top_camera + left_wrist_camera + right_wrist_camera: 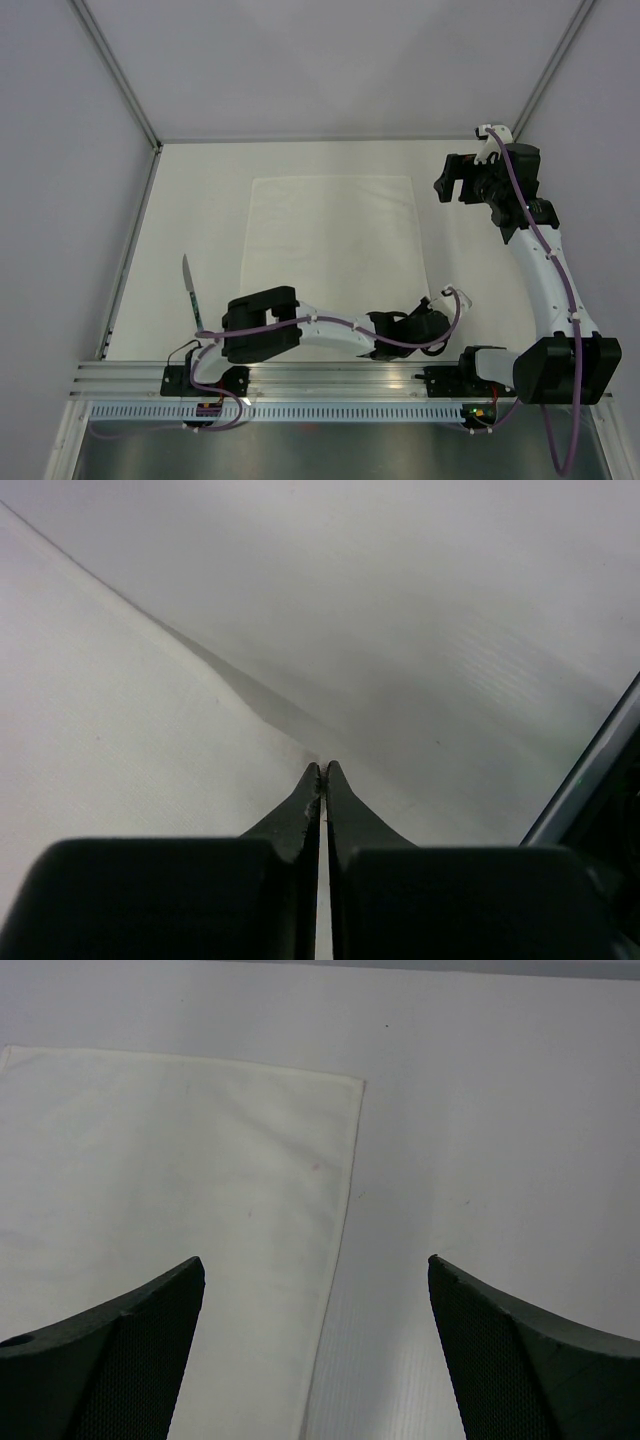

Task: Fold the napkin, place the utensils inside, and roll it up
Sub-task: Fold the napkin at the center of the board.

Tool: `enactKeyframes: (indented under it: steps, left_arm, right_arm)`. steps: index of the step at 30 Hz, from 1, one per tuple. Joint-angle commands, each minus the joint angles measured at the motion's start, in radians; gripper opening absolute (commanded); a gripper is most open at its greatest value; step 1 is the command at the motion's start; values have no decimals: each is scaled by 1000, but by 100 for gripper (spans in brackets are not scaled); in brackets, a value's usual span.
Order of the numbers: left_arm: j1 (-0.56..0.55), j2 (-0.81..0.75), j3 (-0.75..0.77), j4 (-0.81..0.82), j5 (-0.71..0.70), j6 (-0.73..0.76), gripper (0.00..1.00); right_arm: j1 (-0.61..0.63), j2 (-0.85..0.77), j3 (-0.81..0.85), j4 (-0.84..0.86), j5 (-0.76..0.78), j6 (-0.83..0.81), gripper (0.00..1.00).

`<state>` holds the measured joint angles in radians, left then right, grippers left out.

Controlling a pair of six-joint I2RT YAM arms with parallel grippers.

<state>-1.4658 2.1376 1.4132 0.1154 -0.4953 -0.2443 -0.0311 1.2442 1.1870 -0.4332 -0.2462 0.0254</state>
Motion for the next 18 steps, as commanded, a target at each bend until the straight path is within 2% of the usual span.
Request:
enactKeyframes:
  steps: [1,10,18]
  left_arm:
    - [16,-85,-23,50,3,-29,2]
    - [110,-143,-115,89,67,-141,2]
    - [261,-225,-235,133,149,-239,2]
  right_arm:
    - [-6,-11,0,-13,8,5,97]
    - [-6,-6,2,-18,5,5,97]
    - [-6,3,0,-21,-5,4,97]
